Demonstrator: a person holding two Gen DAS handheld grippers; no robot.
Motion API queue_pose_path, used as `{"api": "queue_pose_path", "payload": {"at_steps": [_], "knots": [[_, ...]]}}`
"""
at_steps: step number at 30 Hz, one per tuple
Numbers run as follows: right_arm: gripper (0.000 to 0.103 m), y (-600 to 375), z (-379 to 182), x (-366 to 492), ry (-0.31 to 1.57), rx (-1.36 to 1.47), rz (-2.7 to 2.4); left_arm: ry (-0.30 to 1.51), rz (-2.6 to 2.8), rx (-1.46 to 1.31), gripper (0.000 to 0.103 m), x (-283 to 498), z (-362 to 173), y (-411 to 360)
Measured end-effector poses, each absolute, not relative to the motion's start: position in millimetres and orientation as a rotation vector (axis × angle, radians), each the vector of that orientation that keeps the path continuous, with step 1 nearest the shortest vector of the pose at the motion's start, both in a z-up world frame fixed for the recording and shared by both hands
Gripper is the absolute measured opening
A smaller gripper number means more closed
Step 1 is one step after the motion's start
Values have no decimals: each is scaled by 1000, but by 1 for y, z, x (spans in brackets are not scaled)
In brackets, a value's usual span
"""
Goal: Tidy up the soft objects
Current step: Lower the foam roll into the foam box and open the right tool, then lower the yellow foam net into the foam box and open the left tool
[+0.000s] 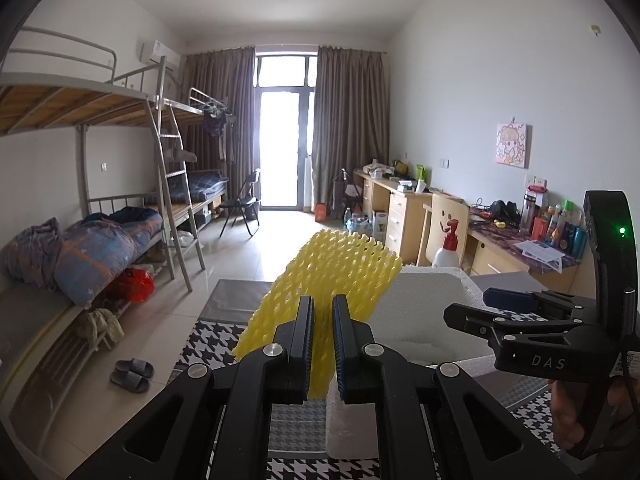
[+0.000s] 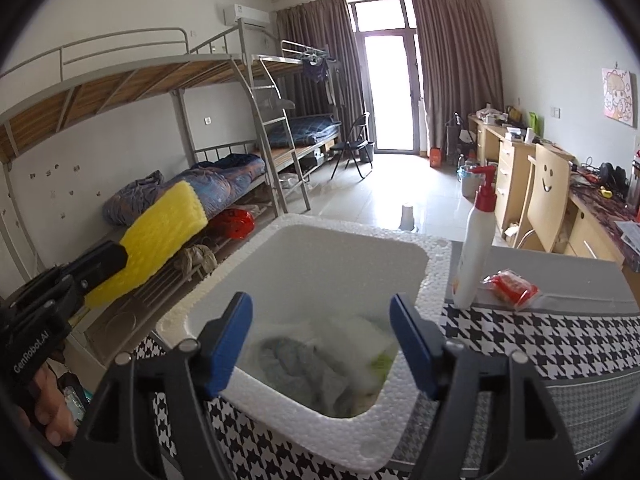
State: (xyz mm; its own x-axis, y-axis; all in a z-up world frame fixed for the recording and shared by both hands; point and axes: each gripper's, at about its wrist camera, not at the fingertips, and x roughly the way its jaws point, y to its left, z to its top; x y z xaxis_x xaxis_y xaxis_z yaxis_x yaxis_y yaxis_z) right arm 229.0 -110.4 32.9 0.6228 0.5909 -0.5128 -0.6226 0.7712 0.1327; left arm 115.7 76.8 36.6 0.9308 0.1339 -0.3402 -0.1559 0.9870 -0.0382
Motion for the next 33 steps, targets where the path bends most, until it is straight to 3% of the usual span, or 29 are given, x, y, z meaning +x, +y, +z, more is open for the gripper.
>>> {"api": "queue_pose_path", "payload": {"at_steps": [5, 7, 10, 33], "knots": [[79, -114, 34, 230, 564, -51, 680, 347, 141, -64, 10, 118, 37, 75], [87, -118, 36, 228, 550, -41, 663, 350, 136, -60, 10, 119, 36, 73], [92, -126, 38, 225, 527, -24, 652, 358, 126, -58, 10, 122, 35, 71], [98, -163, 44, 214, 450, -55, 573, 380, 25, -27, 10, 145, 41, 34]]}}
